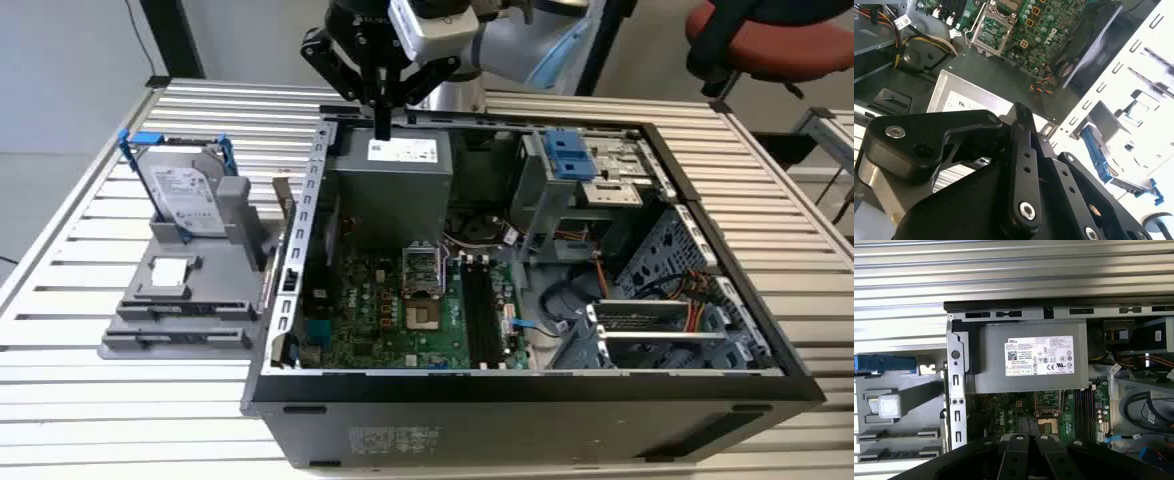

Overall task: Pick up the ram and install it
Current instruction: 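Reach for the ram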

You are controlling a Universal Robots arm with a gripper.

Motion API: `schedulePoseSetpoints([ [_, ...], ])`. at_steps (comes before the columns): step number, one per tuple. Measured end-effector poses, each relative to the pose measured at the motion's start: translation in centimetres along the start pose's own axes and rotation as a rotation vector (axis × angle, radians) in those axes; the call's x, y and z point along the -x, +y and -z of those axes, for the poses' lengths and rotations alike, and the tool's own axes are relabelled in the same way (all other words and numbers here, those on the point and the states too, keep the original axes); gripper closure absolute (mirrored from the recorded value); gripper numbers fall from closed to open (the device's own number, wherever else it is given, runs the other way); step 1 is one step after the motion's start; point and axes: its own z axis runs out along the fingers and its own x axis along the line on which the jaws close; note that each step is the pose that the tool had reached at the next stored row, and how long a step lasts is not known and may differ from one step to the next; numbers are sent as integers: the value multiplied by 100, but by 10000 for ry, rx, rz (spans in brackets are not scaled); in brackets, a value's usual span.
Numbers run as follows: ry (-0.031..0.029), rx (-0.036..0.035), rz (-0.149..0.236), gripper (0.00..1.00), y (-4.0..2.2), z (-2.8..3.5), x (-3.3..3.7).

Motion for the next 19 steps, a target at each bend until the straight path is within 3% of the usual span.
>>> schedulePoseSetpoints([
  [19, 0, -24, -1, 100, 0, 0, -13],
])
